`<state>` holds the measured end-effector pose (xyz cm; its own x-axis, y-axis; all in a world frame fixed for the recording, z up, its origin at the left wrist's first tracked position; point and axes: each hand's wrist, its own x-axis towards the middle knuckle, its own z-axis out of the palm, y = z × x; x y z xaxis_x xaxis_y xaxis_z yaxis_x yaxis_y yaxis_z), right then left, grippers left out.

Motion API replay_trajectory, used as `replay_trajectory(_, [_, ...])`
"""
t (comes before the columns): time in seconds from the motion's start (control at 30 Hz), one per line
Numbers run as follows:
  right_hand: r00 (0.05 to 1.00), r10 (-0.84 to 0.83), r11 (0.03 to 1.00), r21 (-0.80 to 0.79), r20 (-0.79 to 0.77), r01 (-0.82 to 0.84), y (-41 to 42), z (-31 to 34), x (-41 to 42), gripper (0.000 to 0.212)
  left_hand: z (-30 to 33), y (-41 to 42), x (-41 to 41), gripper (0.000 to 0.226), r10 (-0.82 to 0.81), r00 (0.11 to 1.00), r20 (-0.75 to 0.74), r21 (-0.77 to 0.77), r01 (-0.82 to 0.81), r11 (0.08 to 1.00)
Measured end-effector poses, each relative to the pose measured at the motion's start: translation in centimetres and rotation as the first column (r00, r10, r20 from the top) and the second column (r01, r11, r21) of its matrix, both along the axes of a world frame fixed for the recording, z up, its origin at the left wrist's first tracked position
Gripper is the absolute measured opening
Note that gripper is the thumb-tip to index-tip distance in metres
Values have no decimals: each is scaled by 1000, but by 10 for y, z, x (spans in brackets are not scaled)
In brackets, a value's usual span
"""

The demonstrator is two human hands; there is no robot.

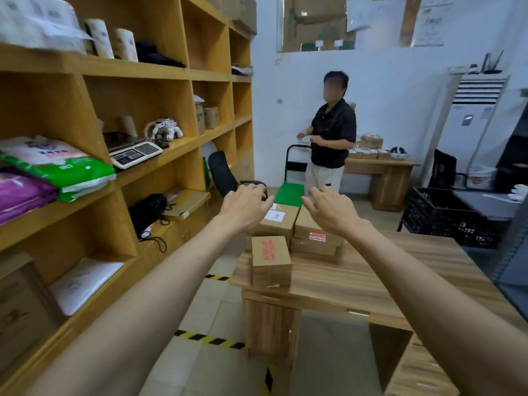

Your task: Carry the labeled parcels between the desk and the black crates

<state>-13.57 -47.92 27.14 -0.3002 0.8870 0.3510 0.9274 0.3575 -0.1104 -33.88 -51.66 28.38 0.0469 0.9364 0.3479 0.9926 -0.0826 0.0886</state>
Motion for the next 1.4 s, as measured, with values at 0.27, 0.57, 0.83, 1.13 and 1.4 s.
replay_trajectory(0.27, [999, -31, 999, 14, 18, 31, 105, -8, -30, 44, -19, 123, -25, 52, -55, 998, 38, -13, 56, 998])
replay_trajectory(0.57, [998, -69, 997, -25, 5, 69, 221, -45, -62, 43, -59, 249, -66, 51, -39, 994, 105, -78, 48, 996])
replay_trajectory(0.83, [998, -61, 985, -164, -17, 57, 310, -113, -72, 41, -114, 323, -76, 55, 2, 994, 108, -195, 20, 981])
replay_trajectory(1.13, [998, -38, 910, -414, -59, 10, 379, -218, -50, 41, -193, 378, -69, 49, 154, 979, 131, -415, -87, 906])
replay_trajectory(1.4, [1000, -2, 807, -591, -19, -9, 402, -313, -48, 47, -303, 388, -72, 55, 274, 958, 82, -616, -167, 770])
